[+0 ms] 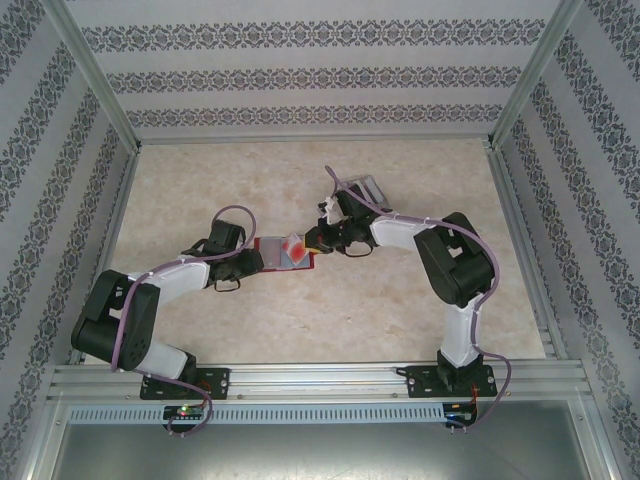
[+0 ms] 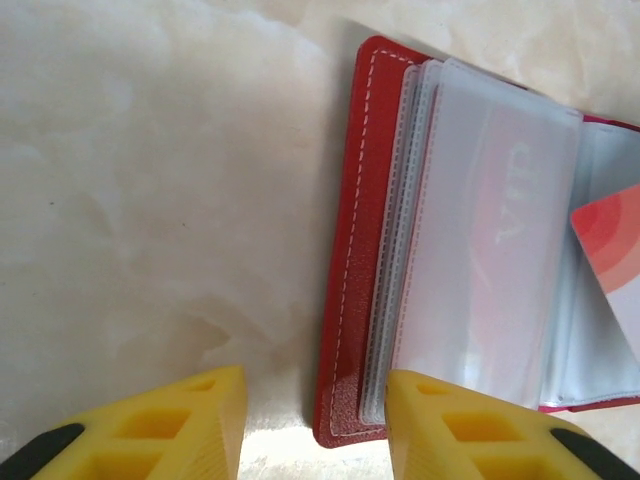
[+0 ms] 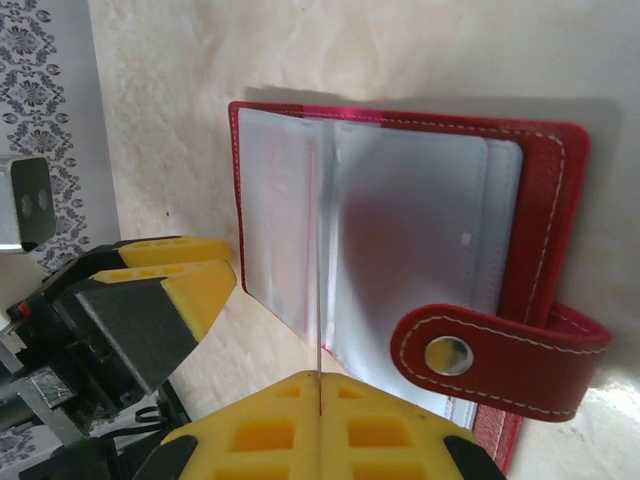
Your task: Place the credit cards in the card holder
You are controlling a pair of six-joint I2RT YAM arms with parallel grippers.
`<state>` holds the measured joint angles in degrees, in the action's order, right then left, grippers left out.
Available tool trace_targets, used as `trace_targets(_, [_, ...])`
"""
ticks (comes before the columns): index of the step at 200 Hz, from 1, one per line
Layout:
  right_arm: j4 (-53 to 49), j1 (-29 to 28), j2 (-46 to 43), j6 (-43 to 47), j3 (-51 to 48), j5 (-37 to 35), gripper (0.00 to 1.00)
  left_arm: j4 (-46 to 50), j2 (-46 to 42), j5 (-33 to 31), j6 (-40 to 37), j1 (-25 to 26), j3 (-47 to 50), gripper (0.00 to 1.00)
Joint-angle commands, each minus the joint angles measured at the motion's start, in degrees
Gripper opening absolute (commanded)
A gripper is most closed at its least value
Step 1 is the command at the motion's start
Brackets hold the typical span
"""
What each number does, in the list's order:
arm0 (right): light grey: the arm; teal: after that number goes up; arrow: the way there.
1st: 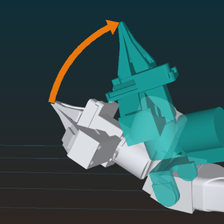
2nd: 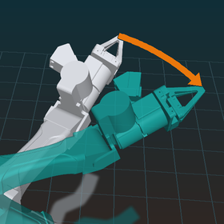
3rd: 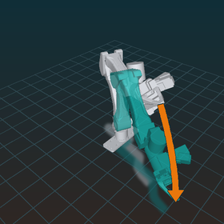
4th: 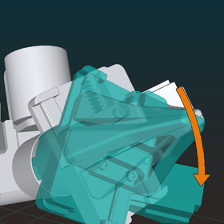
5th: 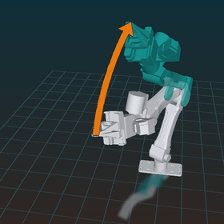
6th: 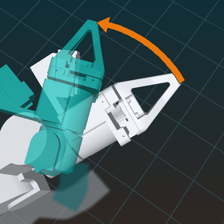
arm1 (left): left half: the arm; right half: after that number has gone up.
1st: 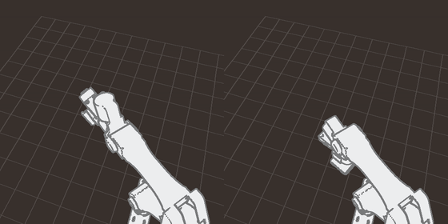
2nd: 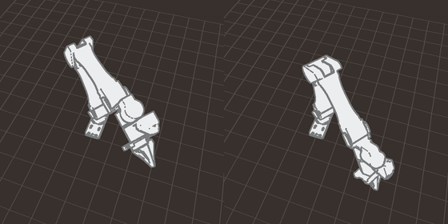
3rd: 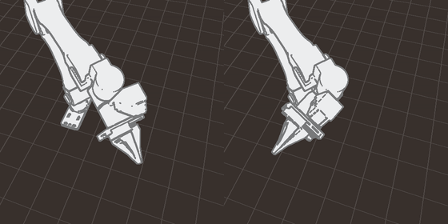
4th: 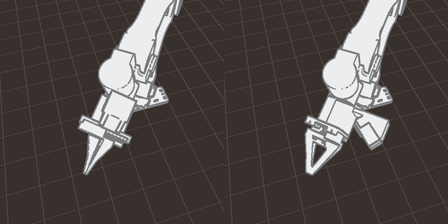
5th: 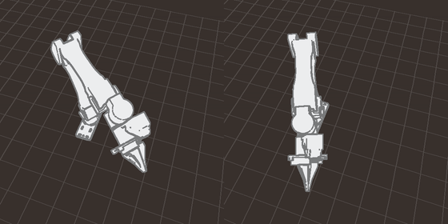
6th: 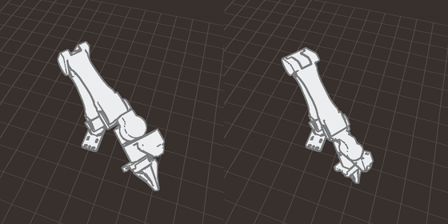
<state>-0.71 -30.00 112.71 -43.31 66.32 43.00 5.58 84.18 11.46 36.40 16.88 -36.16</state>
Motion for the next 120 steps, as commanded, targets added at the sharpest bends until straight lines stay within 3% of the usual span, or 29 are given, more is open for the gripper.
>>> trace_targets(1, [2.8,0.0,1.3,-0.7,-0.7,1.9,0.00,2.5,0.5,-1.6,0.2,0.4,-1.4,0.39])
trace_targets(120, [7.7,-0.8,4.1,-3.9,-1.0,2.5,0.00,3.3,3.1,-1.4,0.7,0.3,-2.5,0.24])
